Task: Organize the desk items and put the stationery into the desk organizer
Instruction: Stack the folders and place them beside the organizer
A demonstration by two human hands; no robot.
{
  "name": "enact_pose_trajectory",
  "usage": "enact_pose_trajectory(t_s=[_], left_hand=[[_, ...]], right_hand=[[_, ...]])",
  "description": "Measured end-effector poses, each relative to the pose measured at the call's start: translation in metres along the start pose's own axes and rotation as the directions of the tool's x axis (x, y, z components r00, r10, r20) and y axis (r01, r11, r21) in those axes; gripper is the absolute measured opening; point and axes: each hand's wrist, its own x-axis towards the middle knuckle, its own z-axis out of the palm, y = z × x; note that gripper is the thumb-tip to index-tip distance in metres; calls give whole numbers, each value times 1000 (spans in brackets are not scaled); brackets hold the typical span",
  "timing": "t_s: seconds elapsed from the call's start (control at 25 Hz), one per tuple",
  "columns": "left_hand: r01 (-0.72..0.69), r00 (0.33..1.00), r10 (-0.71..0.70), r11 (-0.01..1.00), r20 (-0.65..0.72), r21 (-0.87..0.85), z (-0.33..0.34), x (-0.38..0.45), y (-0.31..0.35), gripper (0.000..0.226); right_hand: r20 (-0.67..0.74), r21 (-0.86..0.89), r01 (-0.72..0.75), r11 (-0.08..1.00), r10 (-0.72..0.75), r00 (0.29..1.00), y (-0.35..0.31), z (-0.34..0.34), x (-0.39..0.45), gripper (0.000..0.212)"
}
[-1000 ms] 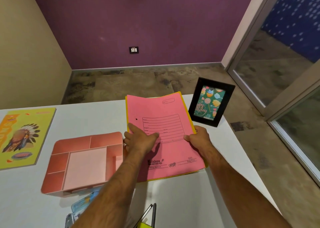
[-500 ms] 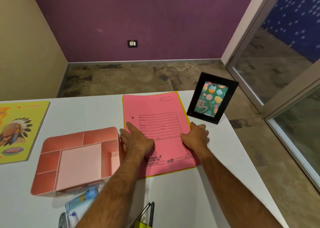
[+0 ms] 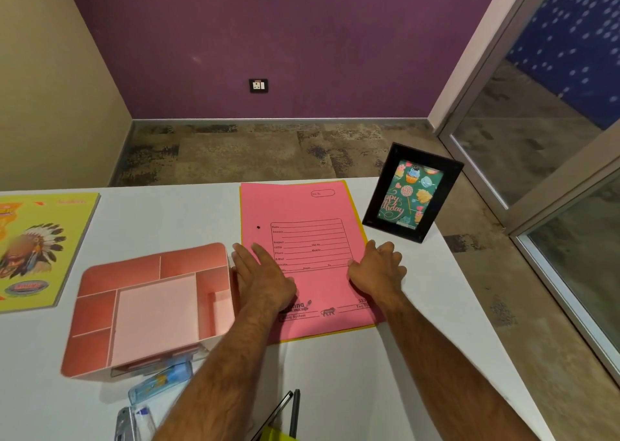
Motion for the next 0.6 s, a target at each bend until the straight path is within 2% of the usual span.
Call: enact_pose_trajectory(t_s=[0.12, 0.24, 0.32, 0.44, 0.52, 0.6], left_hand=[[-67, 997, 67, 998, -26, 8, -3, -7, 5, 100], [-177, 984, 173, 980, -49, -90, -13, -14, 9, 97], [-253, 966, 238, 952, -105, -171, -26, -19, 5, 91], [-357, 921, 281, 886, -269, -297, -57, -31, -14, 75], [-390, 887, 255, 859, -384, -331, -82, -41, -28, 62], [-365, 877, 163, 839, -453, -404, -107, -50, -45, 53]], right_hand=[[-45, 13, -2, 1000, 3, 999, -5, -2, -6, 56], [-185, 82, 22, 996, -6, 983, -19, -3, -24, 49], [-231, 179, 87, 980, -44, 972, -34, 0, -43, 48], [-187, 496, 172, 851, -89, 978, -67, 3, -83, 39], [-114, 634, 141, 761, -89, 990, -87, 4, -108, 29], [-23, 707, 81, 702, -92, 996, -104, 10, -131, 26]])
